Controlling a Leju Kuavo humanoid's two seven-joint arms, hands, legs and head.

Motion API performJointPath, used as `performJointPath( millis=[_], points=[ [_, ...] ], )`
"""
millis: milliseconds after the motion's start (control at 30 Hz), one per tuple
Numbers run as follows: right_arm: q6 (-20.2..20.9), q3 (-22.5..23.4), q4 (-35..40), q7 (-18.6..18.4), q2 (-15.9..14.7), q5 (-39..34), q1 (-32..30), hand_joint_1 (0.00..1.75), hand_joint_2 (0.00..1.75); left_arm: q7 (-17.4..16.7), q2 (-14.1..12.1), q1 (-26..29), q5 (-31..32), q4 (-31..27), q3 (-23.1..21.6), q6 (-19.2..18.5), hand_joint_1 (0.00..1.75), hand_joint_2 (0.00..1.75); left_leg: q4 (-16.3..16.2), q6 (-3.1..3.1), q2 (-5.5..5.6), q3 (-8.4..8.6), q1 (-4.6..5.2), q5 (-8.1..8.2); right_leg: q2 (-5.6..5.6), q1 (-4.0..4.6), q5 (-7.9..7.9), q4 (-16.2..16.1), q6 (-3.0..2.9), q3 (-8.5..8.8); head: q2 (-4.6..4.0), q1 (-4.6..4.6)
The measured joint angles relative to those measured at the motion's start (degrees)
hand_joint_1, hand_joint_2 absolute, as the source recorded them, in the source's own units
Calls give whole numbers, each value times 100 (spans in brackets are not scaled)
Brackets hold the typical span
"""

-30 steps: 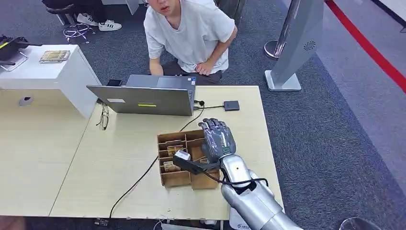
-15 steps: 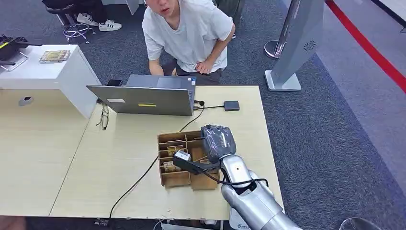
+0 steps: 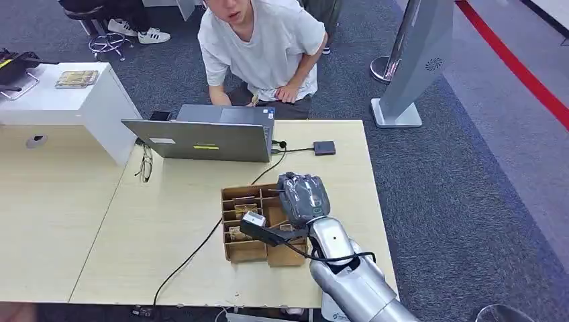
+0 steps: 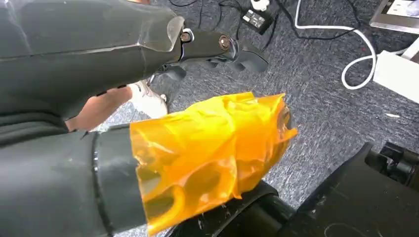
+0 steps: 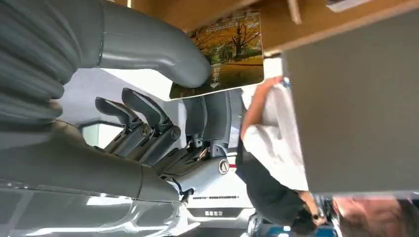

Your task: Pass the card to the sensor for recognition and then transmit it.

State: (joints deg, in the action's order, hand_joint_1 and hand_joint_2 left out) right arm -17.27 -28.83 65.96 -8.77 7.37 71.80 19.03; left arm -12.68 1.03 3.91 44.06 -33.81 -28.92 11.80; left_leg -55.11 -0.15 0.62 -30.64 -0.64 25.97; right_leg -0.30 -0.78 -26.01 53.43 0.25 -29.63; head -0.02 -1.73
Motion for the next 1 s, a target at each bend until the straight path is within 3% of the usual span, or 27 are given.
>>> performJointPath(
  millis=[267, 667, 1000],
  points=[
    [-20, -15, 812, 212, 0, -346, -65, 175, 175, -11, 0, 51, -4, 0, 28, 0, 0, 0, 0, 0, 0, 0, 0, 0, -1, 0, 0, 0, 0, 0, 0, -2],
    [89, -98, 2136, 890, -9, -1995, -454, 175, 175, -26, -7, 174, -85, -17, 149, 11, 0, 0, 0, 0, 0, -1, 0, 0, 0, 0, -1, -1, 0, -2, 0, -2],
    [352, -92, 2790, 1484, -144, -3371, -811, 175, 175, -44, -22, 235, -149, -17, 188, 50, 0, 0, 0, 0, 0, -1, 0, 0, 0, 0, -1, -1, 0, -2, 0, 0]
  ],
)
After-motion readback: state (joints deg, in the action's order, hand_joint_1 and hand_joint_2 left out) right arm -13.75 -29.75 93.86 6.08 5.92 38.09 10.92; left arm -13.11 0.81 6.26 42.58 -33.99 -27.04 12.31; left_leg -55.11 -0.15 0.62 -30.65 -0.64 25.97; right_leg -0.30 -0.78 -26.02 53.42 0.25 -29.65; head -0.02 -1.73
